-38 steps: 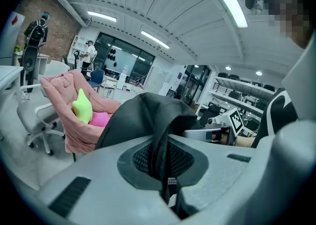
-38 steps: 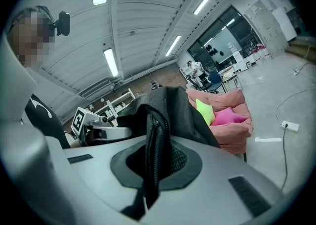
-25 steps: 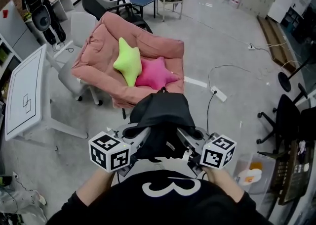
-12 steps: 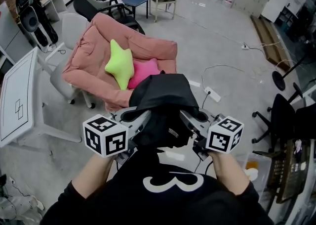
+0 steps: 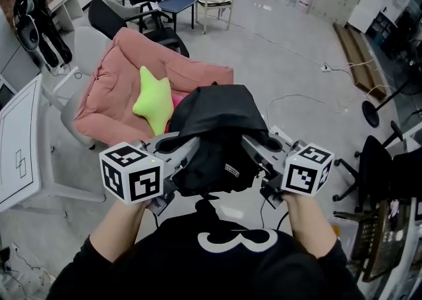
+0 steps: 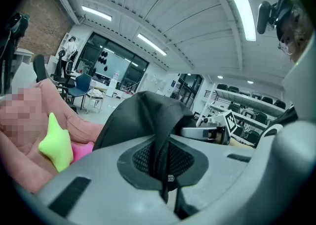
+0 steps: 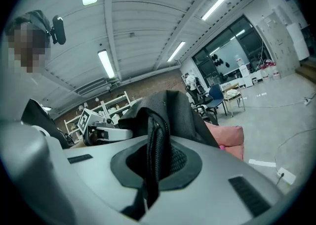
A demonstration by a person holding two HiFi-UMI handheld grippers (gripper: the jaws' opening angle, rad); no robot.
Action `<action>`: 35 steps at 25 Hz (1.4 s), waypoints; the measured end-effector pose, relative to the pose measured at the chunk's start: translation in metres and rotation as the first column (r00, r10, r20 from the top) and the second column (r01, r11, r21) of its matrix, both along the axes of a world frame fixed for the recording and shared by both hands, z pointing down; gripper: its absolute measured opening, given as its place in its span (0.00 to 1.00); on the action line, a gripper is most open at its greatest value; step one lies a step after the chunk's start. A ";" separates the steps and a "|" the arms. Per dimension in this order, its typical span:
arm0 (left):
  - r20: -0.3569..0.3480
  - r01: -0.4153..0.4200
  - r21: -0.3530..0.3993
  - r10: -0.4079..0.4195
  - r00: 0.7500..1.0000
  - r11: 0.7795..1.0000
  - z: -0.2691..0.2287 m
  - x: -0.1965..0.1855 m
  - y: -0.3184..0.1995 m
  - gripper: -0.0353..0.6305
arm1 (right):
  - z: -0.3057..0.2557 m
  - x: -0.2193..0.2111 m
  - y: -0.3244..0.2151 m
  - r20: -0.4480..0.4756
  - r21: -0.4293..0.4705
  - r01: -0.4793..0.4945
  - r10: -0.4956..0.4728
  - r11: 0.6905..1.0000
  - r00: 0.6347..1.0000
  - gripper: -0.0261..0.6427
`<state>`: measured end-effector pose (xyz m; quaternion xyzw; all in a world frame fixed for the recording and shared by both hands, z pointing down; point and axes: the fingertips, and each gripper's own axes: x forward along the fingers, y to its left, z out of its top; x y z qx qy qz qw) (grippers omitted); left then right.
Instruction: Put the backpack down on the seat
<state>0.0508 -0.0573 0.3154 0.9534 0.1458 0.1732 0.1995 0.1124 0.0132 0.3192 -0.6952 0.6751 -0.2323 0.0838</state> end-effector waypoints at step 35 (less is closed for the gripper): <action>0.024 0.555 -0.070 -0.554 0.832 0.829 0.092 0.148 -0.250 0.07 | 0.087 0.180 -0.297 -0.023 -0.111 0.378 -0.383 0.919 0.923 0.06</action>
